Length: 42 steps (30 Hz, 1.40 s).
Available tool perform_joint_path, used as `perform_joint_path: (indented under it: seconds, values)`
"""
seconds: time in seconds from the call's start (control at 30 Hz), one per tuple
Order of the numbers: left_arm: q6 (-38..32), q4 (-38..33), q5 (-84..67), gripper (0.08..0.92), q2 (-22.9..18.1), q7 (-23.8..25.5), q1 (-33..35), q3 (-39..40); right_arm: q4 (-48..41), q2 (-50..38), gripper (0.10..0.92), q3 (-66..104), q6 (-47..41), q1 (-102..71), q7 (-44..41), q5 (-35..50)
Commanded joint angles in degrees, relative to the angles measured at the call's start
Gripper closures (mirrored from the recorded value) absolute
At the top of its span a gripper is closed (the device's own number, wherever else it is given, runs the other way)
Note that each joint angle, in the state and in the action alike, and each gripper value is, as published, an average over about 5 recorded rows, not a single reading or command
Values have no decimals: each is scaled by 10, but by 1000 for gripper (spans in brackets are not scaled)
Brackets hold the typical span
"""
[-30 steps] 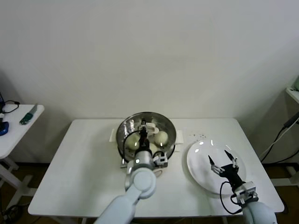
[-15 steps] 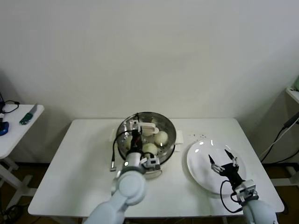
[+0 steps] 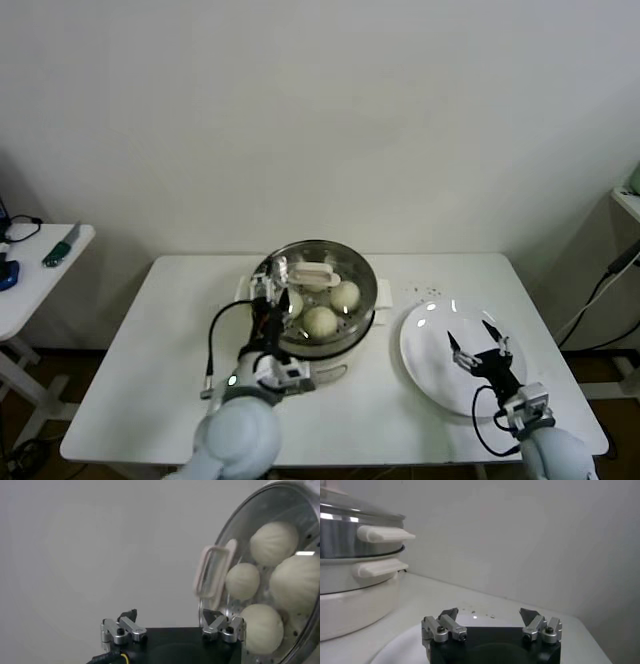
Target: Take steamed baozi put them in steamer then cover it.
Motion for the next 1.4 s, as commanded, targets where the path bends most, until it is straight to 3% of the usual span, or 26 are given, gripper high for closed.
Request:
perform_joint_path:
  seconds: [0.03, 0.33, 0.57, 0.9, 1.4]
  values:
    - [-117, -67, -355, 177, 38, -219, 113, -189, 15, 4, 203, 5, -2, -14, 0, 18]
    - [-347, -50, -606, 177, -27, -216, 258, -399, 26, 8, 203, 11, 11, -27, -5, 28]
    - [-449, 32, -713, 177, -78, -185, 300, -468, 32, 10, 203, 9, 20, -31, -7, 30]
    - [-521, 103, -708, 177, -98, -144, 318, -471, 21, 12, 203, 13, 40, -38, -13, 29]
    - [-516, 100, -702, 177, -95, -124, 318, -474, 19, 22, 203, 15, 46, -34, -14, 29]
